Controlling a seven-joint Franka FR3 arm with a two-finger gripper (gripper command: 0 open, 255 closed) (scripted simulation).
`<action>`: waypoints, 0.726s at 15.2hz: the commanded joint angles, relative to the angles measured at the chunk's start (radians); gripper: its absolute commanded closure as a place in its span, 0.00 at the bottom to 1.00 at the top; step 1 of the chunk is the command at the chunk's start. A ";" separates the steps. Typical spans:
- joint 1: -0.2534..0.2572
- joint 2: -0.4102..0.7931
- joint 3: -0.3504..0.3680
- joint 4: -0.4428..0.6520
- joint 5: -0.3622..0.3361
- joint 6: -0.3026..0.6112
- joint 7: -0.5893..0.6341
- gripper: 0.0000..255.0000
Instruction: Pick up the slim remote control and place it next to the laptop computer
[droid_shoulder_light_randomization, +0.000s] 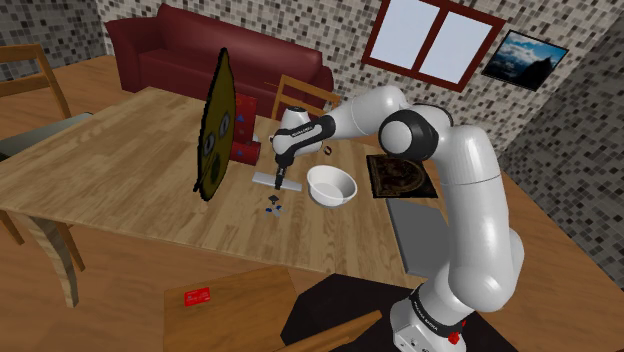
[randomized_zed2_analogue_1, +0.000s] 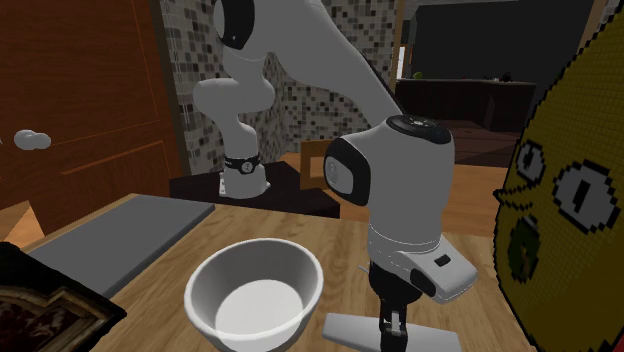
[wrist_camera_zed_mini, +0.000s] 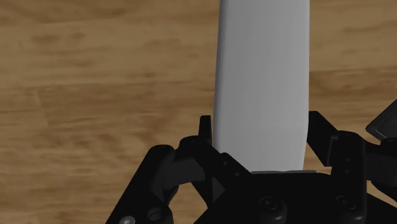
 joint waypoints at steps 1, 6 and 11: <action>0.000 0.000 0.000 0.000 0.000 0.000 0.000 1.00; 0.000 0.000 0.000 0.000 0.000 0.000 0.000 1.00; 0.001 -0.048 -0.001 -0.009 -0.002 -0.039 0.001 1.00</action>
